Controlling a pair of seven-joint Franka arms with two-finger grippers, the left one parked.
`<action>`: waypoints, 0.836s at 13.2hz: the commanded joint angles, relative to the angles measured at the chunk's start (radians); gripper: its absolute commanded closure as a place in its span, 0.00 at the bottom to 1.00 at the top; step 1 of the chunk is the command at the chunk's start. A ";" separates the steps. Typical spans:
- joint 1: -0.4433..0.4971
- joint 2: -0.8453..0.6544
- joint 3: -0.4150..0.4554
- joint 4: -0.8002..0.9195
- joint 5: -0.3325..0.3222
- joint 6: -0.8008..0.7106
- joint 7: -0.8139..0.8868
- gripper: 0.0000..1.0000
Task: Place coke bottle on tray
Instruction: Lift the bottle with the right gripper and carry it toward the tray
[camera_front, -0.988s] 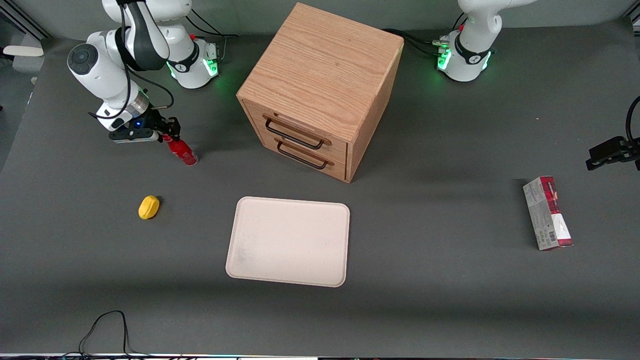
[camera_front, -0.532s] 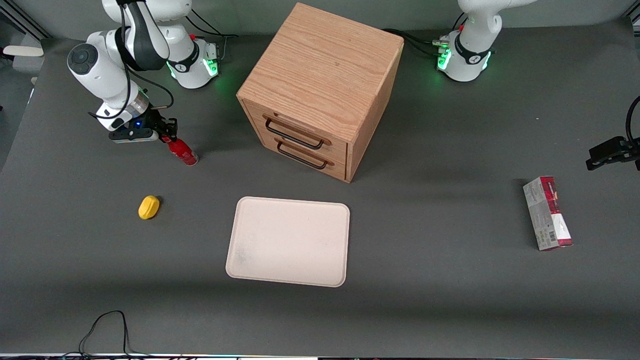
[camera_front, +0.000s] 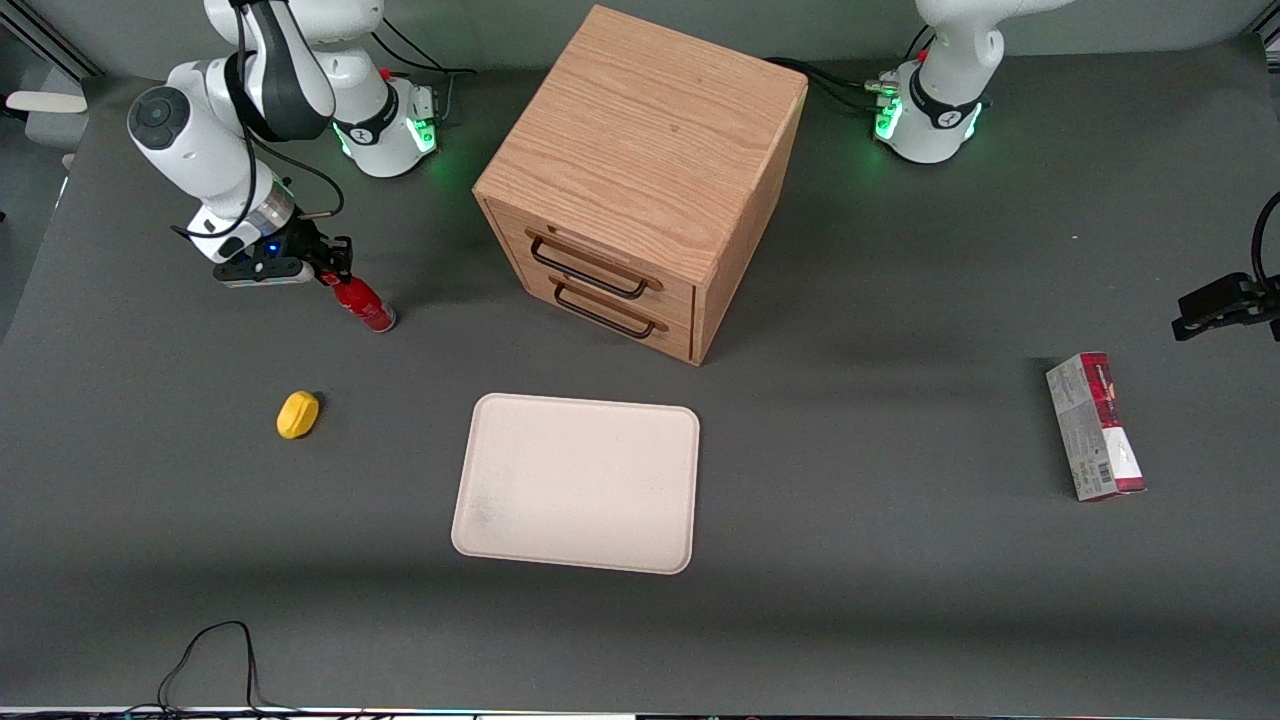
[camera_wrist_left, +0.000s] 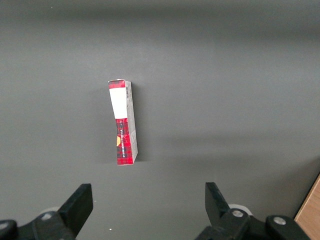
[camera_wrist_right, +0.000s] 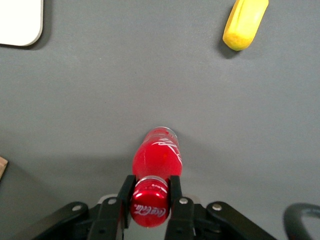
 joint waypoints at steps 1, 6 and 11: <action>0.010 -0.031 -0.013 0.111 -0.004 -0.137 0.025 0.98; 0.000 0.086 -0.015 0.457 -0.004 -0.403 0.031 0.97; 0.003 0.390 -0.013 1.027 -0.003 -0.736 0.060 0.96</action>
